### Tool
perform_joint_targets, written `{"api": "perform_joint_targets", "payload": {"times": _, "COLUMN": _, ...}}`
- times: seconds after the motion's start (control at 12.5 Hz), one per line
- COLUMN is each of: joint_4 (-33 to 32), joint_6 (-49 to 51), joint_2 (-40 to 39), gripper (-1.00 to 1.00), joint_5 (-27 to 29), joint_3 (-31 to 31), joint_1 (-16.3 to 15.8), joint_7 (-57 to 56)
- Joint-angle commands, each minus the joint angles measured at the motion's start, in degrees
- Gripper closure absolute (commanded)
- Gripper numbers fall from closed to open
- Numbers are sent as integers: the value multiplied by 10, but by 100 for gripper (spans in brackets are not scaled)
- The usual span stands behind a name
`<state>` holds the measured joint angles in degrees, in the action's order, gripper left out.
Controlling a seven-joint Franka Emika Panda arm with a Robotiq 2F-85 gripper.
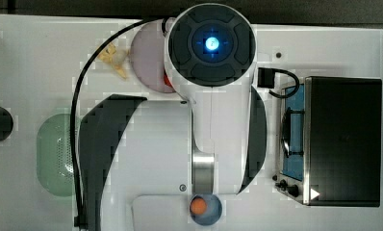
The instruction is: Flap open oven.
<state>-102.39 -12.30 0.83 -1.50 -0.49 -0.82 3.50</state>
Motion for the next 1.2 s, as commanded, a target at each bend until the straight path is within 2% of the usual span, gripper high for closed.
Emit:
{"api": "perform_joint_targets", "payload": {"times": 0.08, "joint_4": -76, "joint_6": 87, "joint_2": 156, "gripper": -58, "joint_5": 7, "joint_3": -16, "joint_1": 20, "joint_7": -20}}
{"api": "perform_joint_targets", "payload": {"times": 0.24, "joint_4": -76, "joint_6": 87, "joint_2": 156, "gripper": -99, "joint_5": 7, "joint_3": -16, "joint_1": 20, "joint_7": -20}}
{"api": "perform_joint_targets", "payload": {"times": 0.56, "joint_4": -76, "joint_6": 87, "joint_2": 156, "gripper": -100, "joint_5": 7, "joint_3": -16, "joint_1": 20, "joint_7": -20}}
{"api": "perform_joint_targets", "payload": {"times": 0.64, "joint_4": -76, "joint_6": 87, "joint_2": 156, "gripper": -90, "joint_5": 7, "joint_3": -16, "joint_1": 20, "joint_7": -20}}
{"api": "perform_joint_targets", "payload": {"times": 1.12, "joint_4": -85, "joint_6": 88, "joint_2": 156, "gripper": 54, "joint_5": 7, "joint_3": -24, "joint_1": 22, "joint_7": -20}}
{"api": "perform_joint_targets", "payload": {"times": 1.2, "joint_4": -92, "joint_6": 87, "joint_2": 155, "gripper": 65, "joint_5": 6, "joint_3": -28, "joint_1": 22, "joint_7": -20}}
